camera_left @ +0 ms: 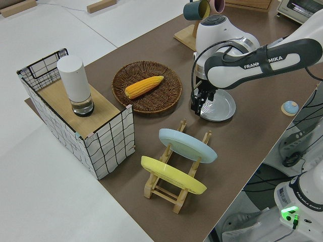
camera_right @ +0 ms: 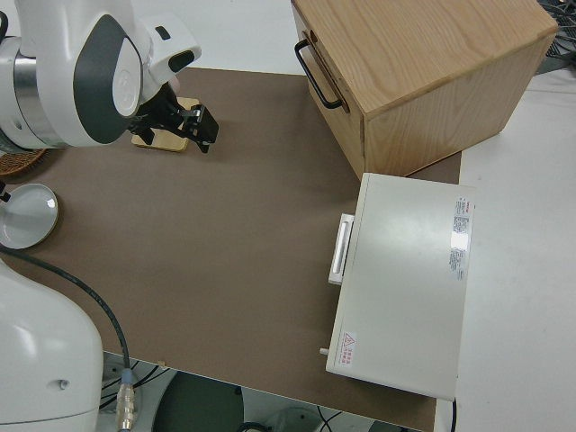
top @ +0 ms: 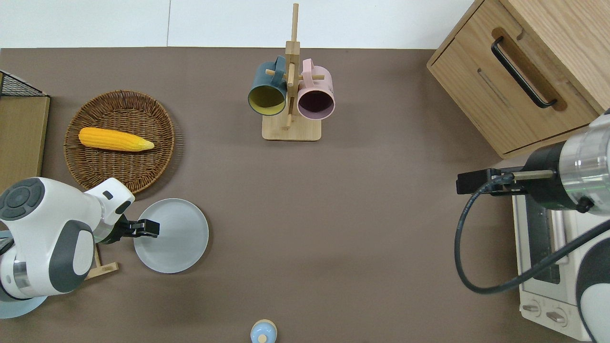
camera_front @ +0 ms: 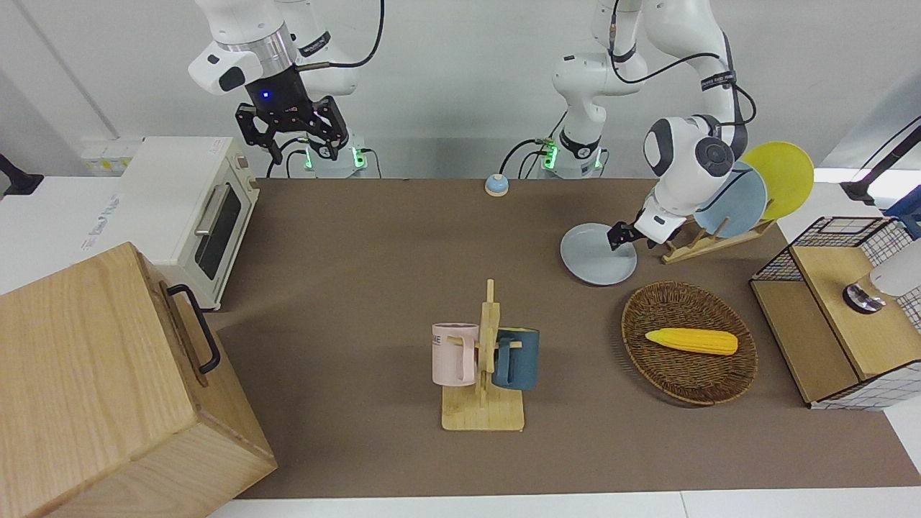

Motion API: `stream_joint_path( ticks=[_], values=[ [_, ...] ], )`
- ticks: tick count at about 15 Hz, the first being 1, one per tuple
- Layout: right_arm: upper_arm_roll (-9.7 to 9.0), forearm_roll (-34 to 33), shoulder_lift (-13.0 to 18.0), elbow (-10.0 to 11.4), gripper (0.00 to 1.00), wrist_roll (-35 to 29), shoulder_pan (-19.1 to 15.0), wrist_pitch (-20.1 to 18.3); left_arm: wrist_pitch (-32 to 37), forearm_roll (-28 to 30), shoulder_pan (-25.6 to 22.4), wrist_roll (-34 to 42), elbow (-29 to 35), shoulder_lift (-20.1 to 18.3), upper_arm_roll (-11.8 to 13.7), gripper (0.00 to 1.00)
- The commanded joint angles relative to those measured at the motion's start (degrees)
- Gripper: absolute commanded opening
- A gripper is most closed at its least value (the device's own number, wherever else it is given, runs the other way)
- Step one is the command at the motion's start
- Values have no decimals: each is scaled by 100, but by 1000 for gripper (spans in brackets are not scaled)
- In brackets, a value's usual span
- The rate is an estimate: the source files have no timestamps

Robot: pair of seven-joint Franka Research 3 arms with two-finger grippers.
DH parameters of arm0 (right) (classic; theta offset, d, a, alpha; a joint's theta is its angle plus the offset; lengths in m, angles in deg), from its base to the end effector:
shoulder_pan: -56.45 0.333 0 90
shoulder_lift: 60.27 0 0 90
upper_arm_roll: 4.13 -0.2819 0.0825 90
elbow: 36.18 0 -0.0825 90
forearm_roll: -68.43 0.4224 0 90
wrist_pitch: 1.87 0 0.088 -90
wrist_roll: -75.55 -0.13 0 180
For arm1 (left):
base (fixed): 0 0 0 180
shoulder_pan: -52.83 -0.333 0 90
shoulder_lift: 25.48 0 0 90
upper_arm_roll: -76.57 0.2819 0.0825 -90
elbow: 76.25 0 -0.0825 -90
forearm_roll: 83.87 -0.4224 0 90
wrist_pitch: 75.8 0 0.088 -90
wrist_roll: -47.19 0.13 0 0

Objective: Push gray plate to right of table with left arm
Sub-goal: 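Move the left gripper forward to the edge of the gray plate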

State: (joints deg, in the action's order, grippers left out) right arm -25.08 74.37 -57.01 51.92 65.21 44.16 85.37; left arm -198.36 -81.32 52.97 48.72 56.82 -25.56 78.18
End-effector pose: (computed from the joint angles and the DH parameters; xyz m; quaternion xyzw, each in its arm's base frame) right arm 0.5645 0.1054 0.6113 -0.9989 0.0112 -0.0119 0.0441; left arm 0.5103 0.0103 0.2436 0.9956 0.0131 -0.0904 0.0200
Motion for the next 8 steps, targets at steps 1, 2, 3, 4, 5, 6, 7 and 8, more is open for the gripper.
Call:
stream_joint_path(
  ticks=[1,2,3,4,5,6,7,8],
  values=[
    [-15,92,-36,-82,996,-12,-37,-31,-206,-10,-180,338,342,-194,-2,989],
    [-15,92,-36,-82,996,-12,-37,-31,-241,-10,-250,391,412,-229,-3,985],
    [-15,92,-36,-82,996,-12,-37,-31,-372,-10,-260,400,508,-282,-3,973],
    [-15,92,-36,-82,996,-12,-37,-31,-513,-10,-260,400,640,-326,-3,950],
    [-15,92,-36,-82,996,-12,-37,-31,-645,-10,-268,400,754,-361,-3,939],
    [-15,92,-36,-82,996,-12,-37,-31,-707,-10,-269,409,825,-370,-3,927],
    [-15,92,-36,-82,996,-12,-37,-31,-716,-10,-269,409,834,-370,-3,910],
    [-24,92,-36,-82,996,-12,-37,-31,-716,-10,-269,409,835,-370,-3,885]
  ],
)
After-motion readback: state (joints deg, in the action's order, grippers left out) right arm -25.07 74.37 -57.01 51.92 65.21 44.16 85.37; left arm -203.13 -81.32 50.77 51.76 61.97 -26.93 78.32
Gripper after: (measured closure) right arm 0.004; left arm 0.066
